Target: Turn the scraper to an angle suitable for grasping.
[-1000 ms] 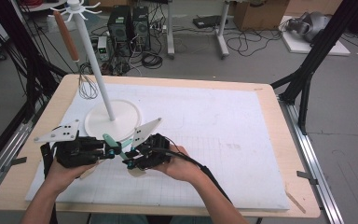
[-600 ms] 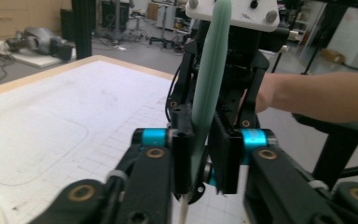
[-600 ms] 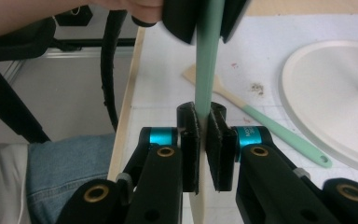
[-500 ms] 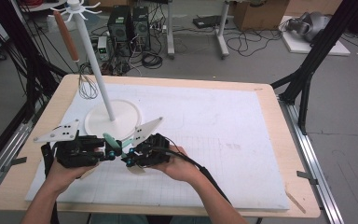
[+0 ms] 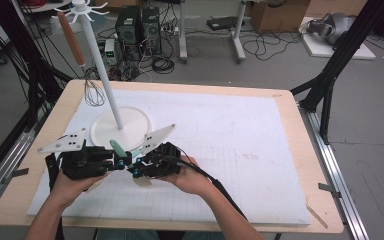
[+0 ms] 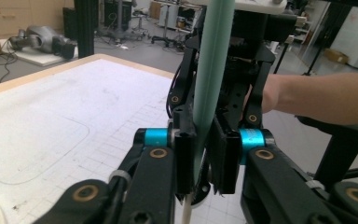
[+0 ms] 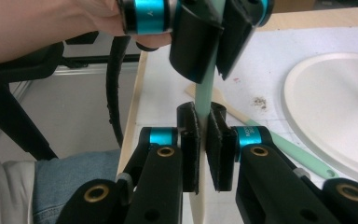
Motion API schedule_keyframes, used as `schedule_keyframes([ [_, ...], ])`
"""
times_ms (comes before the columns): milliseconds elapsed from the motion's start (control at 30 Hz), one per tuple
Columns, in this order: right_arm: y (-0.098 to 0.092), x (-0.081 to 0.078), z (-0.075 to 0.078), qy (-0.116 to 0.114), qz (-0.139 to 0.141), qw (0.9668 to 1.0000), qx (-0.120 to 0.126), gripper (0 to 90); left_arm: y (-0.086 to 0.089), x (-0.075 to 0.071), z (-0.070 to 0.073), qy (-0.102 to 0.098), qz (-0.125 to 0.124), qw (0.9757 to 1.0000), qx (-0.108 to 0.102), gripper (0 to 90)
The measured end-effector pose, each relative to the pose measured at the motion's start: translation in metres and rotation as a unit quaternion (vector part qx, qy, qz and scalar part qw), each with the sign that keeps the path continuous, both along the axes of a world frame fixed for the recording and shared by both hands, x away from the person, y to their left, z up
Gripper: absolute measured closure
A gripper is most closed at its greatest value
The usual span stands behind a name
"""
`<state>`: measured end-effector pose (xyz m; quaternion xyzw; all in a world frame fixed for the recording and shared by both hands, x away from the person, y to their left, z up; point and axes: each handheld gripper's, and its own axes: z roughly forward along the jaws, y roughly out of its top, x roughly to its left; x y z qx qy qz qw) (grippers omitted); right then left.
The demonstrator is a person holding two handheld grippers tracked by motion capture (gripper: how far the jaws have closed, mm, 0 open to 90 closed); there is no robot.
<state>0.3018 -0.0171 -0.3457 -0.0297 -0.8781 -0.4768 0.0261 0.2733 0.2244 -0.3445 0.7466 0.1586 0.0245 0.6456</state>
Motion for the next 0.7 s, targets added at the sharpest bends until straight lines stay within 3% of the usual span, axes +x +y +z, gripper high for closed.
schedule_keyframes([
  [167, 0.000, 0.000, -0.001, 0.000, 0.001, 1.0000, 0.003, 82.4, 0.000, 0.000, 0.002, -0.002, 0.003, 1.0000, 0.003, 82.5],
  [233, -0.001, 0.000, 0.000, 0.000, -0.001, 1.0000, 0.001, 70.9, 0.002, 0.000, 0.003, -0.004, 0.006, 1.0000, 0.004, 82.5],
  [367, -0.007, 0.001, 0.001, 0.003, -0.004, 1.0000, 0.004, 65.4, 0.007, 0.000, 0.005, -0.003, 0.015, 0.9999, -0.001, 82.6],
  [700, -0.040, 0.015, 0.003, 0.014, -0.056, 0.9982, 0.018, 46.7, 0.023, 0.001, 0.009, -0.009, 0.037, 0.9993, -0.002, 82.5],
])
